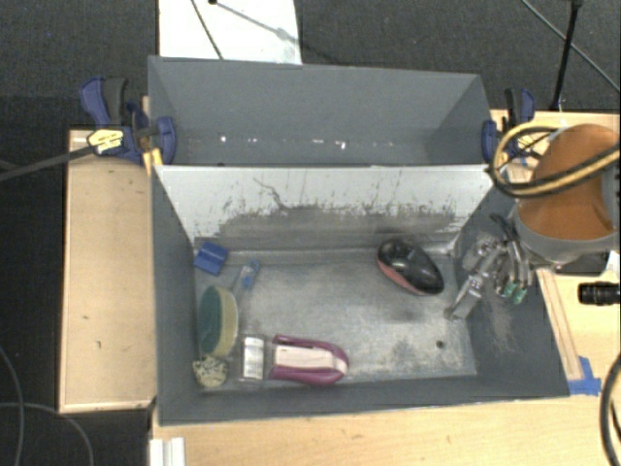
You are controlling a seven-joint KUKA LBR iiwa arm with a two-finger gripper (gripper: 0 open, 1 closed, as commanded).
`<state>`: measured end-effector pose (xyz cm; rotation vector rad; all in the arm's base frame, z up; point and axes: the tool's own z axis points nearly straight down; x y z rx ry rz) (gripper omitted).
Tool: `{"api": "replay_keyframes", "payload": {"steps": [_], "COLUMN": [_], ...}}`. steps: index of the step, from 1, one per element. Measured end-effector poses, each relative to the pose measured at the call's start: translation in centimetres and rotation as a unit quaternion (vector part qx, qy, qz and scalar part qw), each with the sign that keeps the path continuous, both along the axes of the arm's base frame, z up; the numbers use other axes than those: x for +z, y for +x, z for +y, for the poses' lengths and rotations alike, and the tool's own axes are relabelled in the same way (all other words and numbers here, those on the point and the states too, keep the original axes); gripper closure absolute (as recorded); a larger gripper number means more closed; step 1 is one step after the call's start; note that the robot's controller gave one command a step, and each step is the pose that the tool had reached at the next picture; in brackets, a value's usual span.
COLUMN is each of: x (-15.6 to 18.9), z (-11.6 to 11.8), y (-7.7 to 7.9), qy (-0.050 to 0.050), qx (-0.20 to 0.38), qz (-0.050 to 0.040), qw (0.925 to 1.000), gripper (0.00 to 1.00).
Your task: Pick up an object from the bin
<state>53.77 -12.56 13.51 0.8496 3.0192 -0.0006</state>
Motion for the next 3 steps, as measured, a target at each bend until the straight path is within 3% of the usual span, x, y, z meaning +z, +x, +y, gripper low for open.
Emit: {"api": "replay_keyframes", "payload": {"steps": [1, 2, 3], "x": [-6.6, -6.4, -6.5], "z": [7.5, 11.6, 11.4], "y": [3.4, 4.7, 4.6], "qy": [0.002, 0.000, 0.000], "qx": [0.095, 0.095, 0.094], "qz": [0.0019, -0.0006, 0.0003], "qw": [0.9955, 0.9954, 0.9955], "gripper": [0.00, 0.00, 1.00]}}
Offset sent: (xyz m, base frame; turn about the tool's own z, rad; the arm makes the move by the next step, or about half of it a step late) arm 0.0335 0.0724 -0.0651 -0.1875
